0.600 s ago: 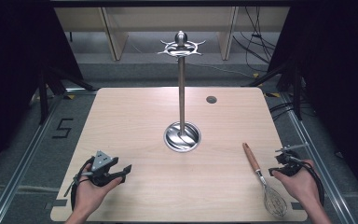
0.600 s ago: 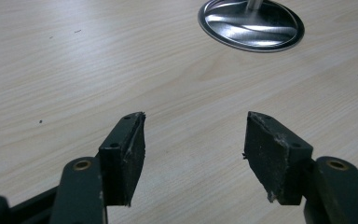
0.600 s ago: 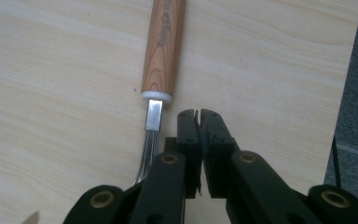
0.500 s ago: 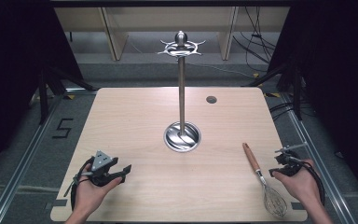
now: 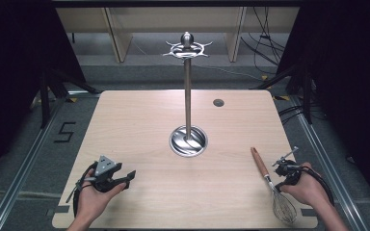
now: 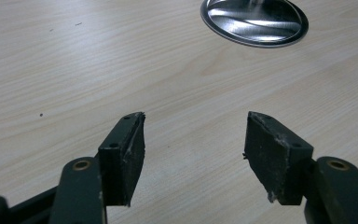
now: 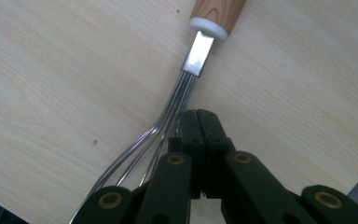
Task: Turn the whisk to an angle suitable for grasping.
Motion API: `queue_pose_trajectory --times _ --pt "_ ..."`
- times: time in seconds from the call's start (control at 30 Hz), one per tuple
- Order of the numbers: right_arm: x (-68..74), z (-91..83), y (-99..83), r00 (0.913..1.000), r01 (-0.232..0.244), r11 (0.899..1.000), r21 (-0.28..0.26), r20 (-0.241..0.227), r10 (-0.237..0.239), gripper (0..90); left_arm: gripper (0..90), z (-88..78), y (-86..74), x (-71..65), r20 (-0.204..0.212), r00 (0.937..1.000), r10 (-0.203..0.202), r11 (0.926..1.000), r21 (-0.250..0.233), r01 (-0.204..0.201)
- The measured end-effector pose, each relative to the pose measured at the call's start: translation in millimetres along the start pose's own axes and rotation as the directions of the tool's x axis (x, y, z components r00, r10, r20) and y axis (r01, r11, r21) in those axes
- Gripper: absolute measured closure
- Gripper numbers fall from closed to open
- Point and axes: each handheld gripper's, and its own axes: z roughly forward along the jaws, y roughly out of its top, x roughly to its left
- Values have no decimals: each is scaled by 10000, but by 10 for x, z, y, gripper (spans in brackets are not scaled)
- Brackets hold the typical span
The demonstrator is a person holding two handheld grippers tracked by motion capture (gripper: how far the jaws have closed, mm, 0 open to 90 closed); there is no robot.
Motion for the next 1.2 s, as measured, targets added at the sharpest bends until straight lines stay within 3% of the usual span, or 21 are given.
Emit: queue_pose_trajectory --times 0.1,0.2,0.3,0.4,0.7,0.77,0.83,0.87,0.9,0.97,1.0,1.1,1.17,1.2 --pt "36 12 36 9997 239 9996 153 -51 -238 900 372 3 -1 -8 37 10000 -63 10000 -36 63" --pt "84 13 81 9984 451 9988 193 -343 -444 900 374 -10 5 -2 30 10000 48 10000 48 -48" --pt "167 30 144 9968 537 9984 195 -607 -524 900 374 -10 12 -13 80 9999 -114 9999 -106 114" --pt "273 71 273 9898 1110 9938 -42 -892 -1109 900 374 -13 13 -15 65 10000 -70 9999 -144 71" --pt "463 147 544 9851 1246 9900 -669 -1110 -1314 900 374 -25 21 4 166 9999 -40 9998 -184 43" --pt "480 155 570 9846 989 9922 -763 -1367 -1087 900 374 -23 27 3 201 9997 -111 9998 -186 115" --pt "446 82 571 9904 387 9938 -1038 -1280 -519 861 374 -20 37 -1 216 9997 -112 9998 -181 116" --pt "446 82 571 9904 387 9938 -1038 -1280 -519 861 374 -16 44 -8 278 9995 -161 9996 -206 167" --pt "432 41 566 9925 -27 9941 -1083 -1218 -106 839 374 -18 54 -1 353 9994 -19 9999 -137 24" --pt "362 -60 571 9919 -688 9916 -1100 -1137 562 772 375 -4 69 -15 418 9991 -97 9997 -220 107" --pt "314 -87 577 9936 -876 9886 -1228 -813 780 740 375 -5 81 -17 410 9992 -39 9997 -242 49" --pt "203 -148 639 9795 -1982 9633 -1808 -721 1880 618 375 0 83 -32 478 9988 -67 9996 -278 80" --pt "167 -142 678 9662 -2572 9430 -2110 -702 2479 512 375 -7 66 -33 509 9987 6 9997 -243 6" --pt "162 -137 693 9617 -2740 9375 -2143 -648 2663 481 375 -8 54 -36 535 9985 -103 9997 -225 115"
